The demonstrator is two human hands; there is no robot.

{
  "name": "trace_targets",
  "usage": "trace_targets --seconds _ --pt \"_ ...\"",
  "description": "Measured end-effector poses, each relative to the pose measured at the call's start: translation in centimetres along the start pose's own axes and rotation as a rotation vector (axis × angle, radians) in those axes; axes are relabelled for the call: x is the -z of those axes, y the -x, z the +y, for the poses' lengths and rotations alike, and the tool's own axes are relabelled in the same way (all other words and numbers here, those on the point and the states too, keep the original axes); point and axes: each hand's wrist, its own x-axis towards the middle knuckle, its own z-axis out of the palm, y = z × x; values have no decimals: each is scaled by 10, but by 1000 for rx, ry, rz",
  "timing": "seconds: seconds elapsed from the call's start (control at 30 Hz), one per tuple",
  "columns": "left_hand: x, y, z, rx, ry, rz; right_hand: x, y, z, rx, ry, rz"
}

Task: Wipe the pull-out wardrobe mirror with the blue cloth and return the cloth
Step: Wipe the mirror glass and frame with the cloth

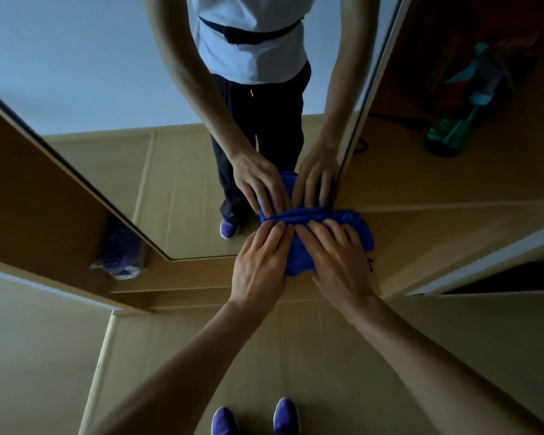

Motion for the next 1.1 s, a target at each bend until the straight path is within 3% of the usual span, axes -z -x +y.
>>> trace_targets --seconds 0.37,0.57,0.87,1.1 --pt "-67 23 -8 85 28 -140 -77 28 -2 -47 -35 -97" --pt "-95 30 -10 172 16 -299 -100 34 -10 -116 -59 -186" --pt "-94 33 -9 247 40 -391 -88 34 -16 -201 -217 -304" --pt "-42 41 9 235 105 -355 -39 32 -17 -170 -238 -452"
